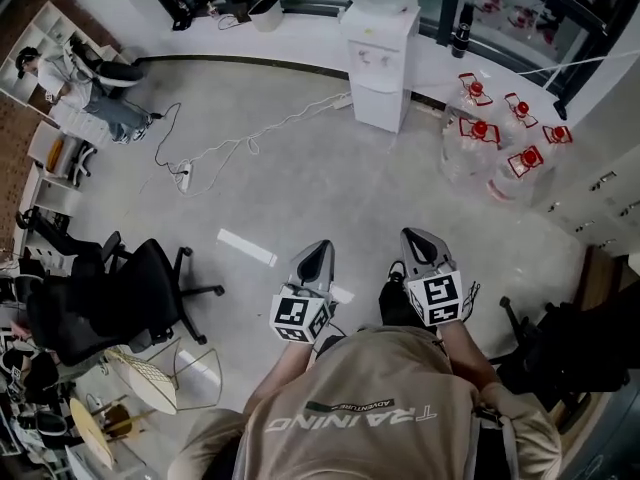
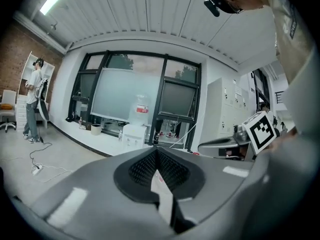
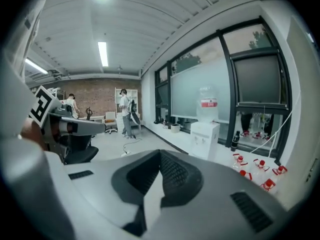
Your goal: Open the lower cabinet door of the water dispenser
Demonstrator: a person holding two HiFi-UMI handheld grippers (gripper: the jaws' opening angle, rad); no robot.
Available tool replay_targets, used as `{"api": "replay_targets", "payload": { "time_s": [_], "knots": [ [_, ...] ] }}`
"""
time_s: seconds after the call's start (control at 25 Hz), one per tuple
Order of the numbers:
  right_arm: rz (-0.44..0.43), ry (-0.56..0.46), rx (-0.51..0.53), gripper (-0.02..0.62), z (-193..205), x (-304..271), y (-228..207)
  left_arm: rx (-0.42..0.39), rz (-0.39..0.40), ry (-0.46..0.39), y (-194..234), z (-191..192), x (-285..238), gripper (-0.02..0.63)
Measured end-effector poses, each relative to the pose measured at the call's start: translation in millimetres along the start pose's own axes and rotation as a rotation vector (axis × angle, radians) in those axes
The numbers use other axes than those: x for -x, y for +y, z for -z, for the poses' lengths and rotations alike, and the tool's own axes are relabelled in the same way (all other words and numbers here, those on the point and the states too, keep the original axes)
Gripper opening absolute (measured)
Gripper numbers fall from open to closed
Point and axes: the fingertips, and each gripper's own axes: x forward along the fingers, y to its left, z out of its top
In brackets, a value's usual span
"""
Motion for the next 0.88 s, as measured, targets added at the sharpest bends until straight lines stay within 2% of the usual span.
{"api": "replay_targets", "payload": {
  "time_s": [0.2, 0.32, 0.44, 0.6, 0.72, 0.88],
  "knots": [
    [-0.022, -0.041, -0.011, 0.008, -33.1, -54.6, -63.5, -0.039, -0.041, -0.007, 17.2, -41.7, -64.7, -0.011],
    [-0.035, -0.049, -0.012, 0.008, -45.9, -84.7, -112.2, -0.014, -0.061, -0.004, 23.3, -55.5, -116.2, -0.011],
    [-0.048, -0.054, -0.014, 0.008, -54.7, -115.6, -154.9, -0.014, -0.039, 0.008, 21.6, -69.4, -158.1, -0.011],
    [-0.042, -0.058, 0.009, 0.008, -66.5, -147.3, -207.1, 0.006, -0.049, 0.035, 24.6, -69.6, -199.4, -0.011],
    [0.002, -0.071, -0.056, 0.008, -68.4, -159.9, -235.8, 0.003, -0.05, 0.063, 31.2, -66.5, -222.2, -0.011],
    [0.036, -0.03, -0.139, 0.008, -52.3, -172.0, -258.2, -0.01, 0.003, 0.095, 34.2, -70.4, -260.4, -0.011]
  ]
}}
